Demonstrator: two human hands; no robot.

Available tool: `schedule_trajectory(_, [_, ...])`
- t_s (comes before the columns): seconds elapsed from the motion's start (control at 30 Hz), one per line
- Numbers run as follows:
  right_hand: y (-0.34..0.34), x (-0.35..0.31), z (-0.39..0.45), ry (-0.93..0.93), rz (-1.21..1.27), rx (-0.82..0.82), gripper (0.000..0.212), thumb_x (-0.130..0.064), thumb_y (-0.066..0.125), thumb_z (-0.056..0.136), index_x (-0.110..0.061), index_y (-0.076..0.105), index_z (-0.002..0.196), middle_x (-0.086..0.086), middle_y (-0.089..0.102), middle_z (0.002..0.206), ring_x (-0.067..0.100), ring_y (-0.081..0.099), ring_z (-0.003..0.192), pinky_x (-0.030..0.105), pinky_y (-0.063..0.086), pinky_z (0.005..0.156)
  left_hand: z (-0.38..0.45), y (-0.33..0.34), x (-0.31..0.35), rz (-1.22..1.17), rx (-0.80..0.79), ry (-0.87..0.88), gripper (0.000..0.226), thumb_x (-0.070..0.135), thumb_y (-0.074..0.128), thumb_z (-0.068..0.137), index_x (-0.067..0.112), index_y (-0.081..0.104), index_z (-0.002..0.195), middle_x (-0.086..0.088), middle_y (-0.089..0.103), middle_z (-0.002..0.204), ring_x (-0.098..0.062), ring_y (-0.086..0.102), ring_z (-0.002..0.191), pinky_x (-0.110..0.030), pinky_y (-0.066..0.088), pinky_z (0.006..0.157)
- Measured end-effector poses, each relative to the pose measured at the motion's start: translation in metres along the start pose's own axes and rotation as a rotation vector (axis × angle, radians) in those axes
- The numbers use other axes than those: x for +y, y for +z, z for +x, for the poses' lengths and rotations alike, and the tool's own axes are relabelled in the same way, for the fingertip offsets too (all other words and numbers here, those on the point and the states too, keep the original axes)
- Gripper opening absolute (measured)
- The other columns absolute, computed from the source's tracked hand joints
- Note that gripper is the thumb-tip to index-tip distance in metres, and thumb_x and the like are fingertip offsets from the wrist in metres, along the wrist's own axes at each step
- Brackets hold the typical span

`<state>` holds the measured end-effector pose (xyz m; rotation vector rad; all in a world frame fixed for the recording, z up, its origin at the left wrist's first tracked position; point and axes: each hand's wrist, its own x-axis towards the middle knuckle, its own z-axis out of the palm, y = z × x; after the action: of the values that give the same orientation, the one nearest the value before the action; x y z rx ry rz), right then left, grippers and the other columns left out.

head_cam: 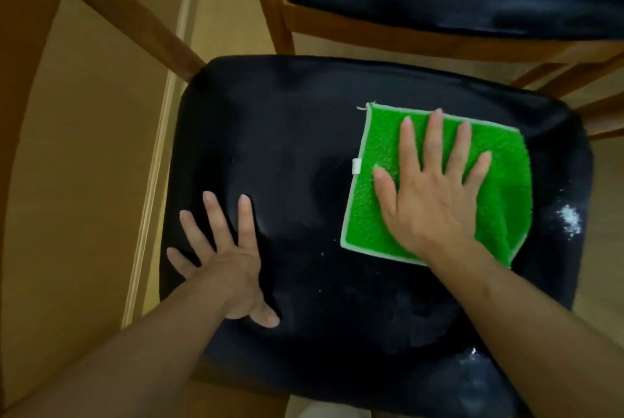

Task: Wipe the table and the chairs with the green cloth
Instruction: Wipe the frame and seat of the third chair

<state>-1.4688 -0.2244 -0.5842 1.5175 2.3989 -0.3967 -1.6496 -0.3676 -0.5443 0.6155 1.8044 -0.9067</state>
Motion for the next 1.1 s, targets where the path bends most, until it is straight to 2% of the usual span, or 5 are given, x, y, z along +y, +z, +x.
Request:
schedule_trajectory(0.27, [0.044, -0.05, -0.099, -0.435, -0.016, -0.046, 0.071, -0.06, 0.031, 0.094, -0.021, 0.022, 0.152, 0.014, 0.013, 0.161, 0.044, 0.01, 0.144, 0.067, 0.007, 0.109, 0.003, -0.003, 0.003, 0.012, -0.046, 0.028, 0.164, 0.049, 0.09, 0.051, 0.023, -0.069, 0.082, -0.02, -0.072, 0.1, -0.051, -0.057, 0.1, -0.073, -0.01, 0.103])
schedule_trajectory(0.43, [0.022, -0.03, -0.046, -0.593, -0.041, -0.032, 0.063, -0.059, 0.027, 0.096, -0.033, 0.02, 0.153, 0.0, 0.013, 0.162, 0.032, 0.01, 0.147, 0.063, 0.014, 0.111, 0.007, -0.002, 0.003, 0.012, -0.042, 0.031, 0.164, 0.051, 0.09, 0.05, 0.022, -0.069, 0.08, -0.02, -0.072, 0.1, -0.051, -0.058, 0.098, -0.074, -0.01, 0.102])
schedule_trajectory(0.63, [-0.019, -0.043, 0.08, -0.292, -0.042, 0.084, 0.062, -0.06, 0.004, 0.096, -0.036, 0.003, 0.153, -0.001, 0.0, 0.163, 0.031, 0.0, 0.148, 0.059, 0.002, 0.113, 0.01, 0.003, 0.003, 0.014, 0.002, 0.032, 0.168, 0.054, 0.091, 0.045, 0.021, -0.068, 0.086, -0.022, -0.07, 0.105, -0.053, -0.058, 0.099, -0.075, -0.01, 0.099])
schedule_trajectory(0.77, [-0.009, -0.069, 0.06, -0.153, 0.008, 0.097, 0.065, -0.057, 0.005, 0.097, -0.027, 0.003, 0.154, 0.007, -0.002, 0.163, 0.036, -0.004, 0.148, 0.06, -0.001, 0.115, 0.011, 0.003, 0.003, 0.01, -0.004, 0.033, 0.169, 0.054, 0.091, 0.043, 0.022, -0.068, 0.087, -0.022, -0.07, 0.105, -0.053, -0.061, 0.094, -0.076, -0.012, 0.097])
schedule_trajectory(1.1, [0.043, -0.023, -0.107, -0.759, -0.196, -0.108, 0.069, -0.058, 0.045, 0.079, -0.032, 0.041, 0.143, -0.001, 0.034, 0.153, 0.026, 0.036, 0.135, 0.051, 0.018, 0.11, 0.019, 0.005, 0.0, -0.033, -0.044, 0.091, 0.168, 0.047, 0.093, 0.042, 0.025, -0.069, 0.084, -0.02, -0.071, 0.105, -0.052, -0.064, 0.086, -0.075, -0.027, 0.072])
